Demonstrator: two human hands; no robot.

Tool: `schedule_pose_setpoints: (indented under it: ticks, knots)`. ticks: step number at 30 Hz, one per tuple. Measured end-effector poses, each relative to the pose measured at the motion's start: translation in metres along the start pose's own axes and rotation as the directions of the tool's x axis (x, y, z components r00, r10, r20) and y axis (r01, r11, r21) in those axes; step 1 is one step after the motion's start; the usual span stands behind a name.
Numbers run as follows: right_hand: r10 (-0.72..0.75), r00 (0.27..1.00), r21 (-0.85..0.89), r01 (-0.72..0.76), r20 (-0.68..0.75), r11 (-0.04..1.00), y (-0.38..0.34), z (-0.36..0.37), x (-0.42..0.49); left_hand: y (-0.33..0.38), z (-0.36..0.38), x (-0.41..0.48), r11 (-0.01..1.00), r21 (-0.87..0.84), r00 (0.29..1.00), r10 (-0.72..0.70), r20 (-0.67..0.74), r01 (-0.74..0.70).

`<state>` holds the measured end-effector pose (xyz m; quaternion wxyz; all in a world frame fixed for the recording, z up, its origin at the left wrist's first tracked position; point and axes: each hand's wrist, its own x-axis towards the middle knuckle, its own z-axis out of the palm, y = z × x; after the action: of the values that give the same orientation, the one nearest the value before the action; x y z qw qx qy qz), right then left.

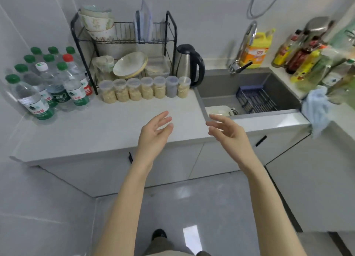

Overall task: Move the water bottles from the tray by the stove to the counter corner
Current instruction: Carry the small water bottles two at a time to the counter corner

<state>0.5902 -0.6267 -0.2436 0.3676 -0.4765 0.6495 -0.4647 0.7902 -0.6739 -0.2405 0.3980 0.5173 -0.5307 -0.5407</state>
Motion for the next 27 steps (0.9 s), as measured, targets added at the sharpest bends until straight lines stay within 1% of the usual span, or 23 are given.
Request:
schedule_pose_setpoints:
  ticks: [5, 8, 11, 13, 16, 19, 20, 23, 26, 27]
  knots:
    - [0.053, 0.984, 0.044, -0.046, -0.170, 0.998, 0.019, -0.079, -0.047, 0.012, 0.085, -0.011, 0.998, 0.037, 0.981, 0.041, 0.190, -0.049]
    - [0.087, 0.949, 0.058, -0.073, -0.302, 0.996, 0.037, -0.136, -0.088, 0.018, 0.151, -0.030, 0.995, 0.056, 0.943, 0.063, 0.327, -0.086]
    - [0.117, 0.901, 0.062, -0.100, -0.417, 0.993, 0.057, -0.190, -0.134, 0.018, 0.214, -0.055, 0.993, 0.050, 0.888, 0.076, 0.454, -0.110]
    - [0.147, 0.841, 0.078, -0.125, -0.521, 0.989, 0.073, -0.236, -0.176, 0.018, 0.269, -0.083, 0.988, 0.068, 0.823, 0.074, 0.563, -0.136]
    - [0.187, 0.763, 0.113, -0.149, -0.618, 0.982, 0.094, -0.283, -0.222, 0.019, 0.328, -0.115, 0.986, 0.064, 0.747, 0.073, 0.661, -0.153]
    - [0.216, 0.678, 0.142, -0.163, -0.703, 0.976, 0.111, -0.330, -0.273, 0.021, 0.390, -0.150, 0.983, 0.058, 0.653, 0.073, 0.753, -0.176]
    - [0.221, 0.634, 0.153, -0.161, -0.741, 0.975, 0.118, -0.349, -0.294, 0.022, 0.417, -0.166, 0.982, 0.054, 0.608, 0.068, 0.791, -0.180]
    - [0.248, 0.536, 0.202, -0.143, -0.807, 0.969, 0.130, -0.385, -0.341, 0.026, 0.472, -0.203, 0.982, 0.043, 0.507, 0.056, 0.860, -0.182]
    - [0.276, 0.424, 0.243, -0.131, -0.863, 0.961, 0.142, -0.411, -0.381, 0.029, 0.520, -0.236, 0.982, 0.031, 0.383, 0.044, 0.923, -0.187]
    - [0.288, 0.376, 0.257, -0.132, -0.881, 0.957, 0.146, -0.420, -0.396, 0.030, 0.539, -0.249, 0.981, 0.030, 0.333, 0.035, 0.942, -0.190]
